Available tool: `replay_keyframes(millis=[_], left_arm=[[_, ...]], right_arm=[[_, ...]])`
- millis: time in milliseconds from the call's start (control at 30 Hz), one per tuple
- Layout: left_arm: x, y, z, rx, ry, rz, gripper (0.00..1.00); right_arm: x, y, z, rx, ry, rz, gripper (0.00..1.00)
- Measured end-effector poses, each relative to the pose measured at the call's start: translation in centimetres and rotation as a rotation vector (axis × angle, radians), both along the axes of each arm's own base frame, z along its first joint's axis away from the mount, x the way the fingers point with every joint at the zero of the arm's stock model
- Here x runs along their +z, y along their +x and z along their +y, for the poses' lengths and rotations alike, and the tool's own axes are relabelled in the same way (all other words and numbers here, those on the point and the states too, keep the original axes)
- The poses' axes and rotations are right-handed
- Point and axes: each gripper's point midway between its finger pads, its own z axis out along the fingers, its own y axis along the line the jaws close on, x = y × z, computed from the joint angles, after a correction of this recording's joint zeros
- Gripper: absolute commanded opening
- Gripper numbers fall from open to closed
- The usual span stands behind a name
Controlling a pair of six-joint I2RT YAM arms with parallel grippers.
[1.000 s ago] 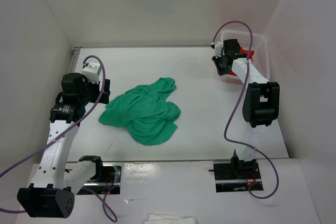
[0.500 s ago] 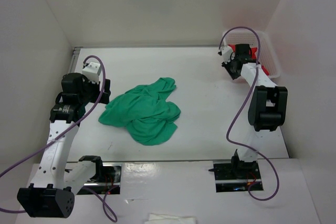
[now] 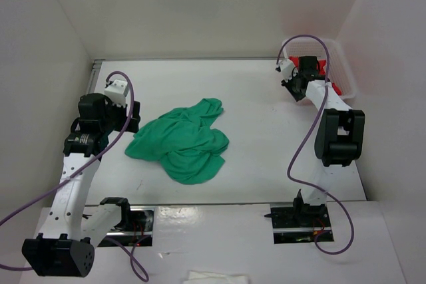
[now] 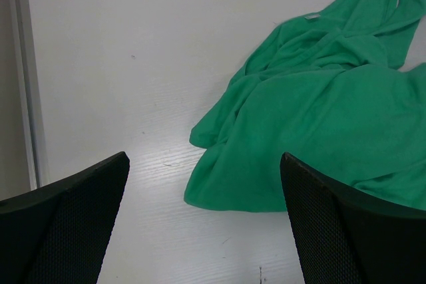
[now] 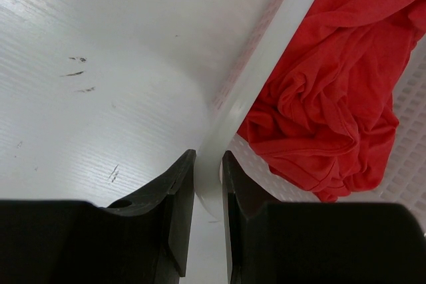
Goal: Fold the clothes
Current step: Flatten the tank top out
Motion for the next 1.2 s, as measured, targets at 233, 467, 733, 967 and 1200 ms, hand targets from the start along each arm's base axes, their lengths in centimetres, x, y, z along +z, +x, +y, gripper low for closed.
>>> replay_keyframes(millis=[233, 467, 733, 967, 1200], left_arm=[[0.0, 0.0, 0.0, -0.001, 0.002, 0.000, 1.00], [0.0, 0.0, 0.0, -0.002, 0.003, 0.000, 1.00], [0.0, 0.0, 0.0, -0.002, 0.003, 0.001, 1.00], [-0.9, 0.4, -0.9, -0.074, 0.028, 0.042, 1.00], [-2.9, 3.9, -5.3, -0.242, 0.062, 0.179, 1.00]], right_arm=[[-0.1, 0.6, 0.1, -0.014, 0.014, -0.002, 0.00], [-0.1, 1.0, 0.1, -0.047, 0.040, -0.006, 0.10], [-0.2, 1.0, -0.6, -0.110, 0.063, -0.012, 0.68], [5.7, -0.7, 0.0, -0.140, 0.138, -0.131, 0.82], [18.9, -4.2, 8.8, 0.043, 0.222, -0.417, 0.82]])
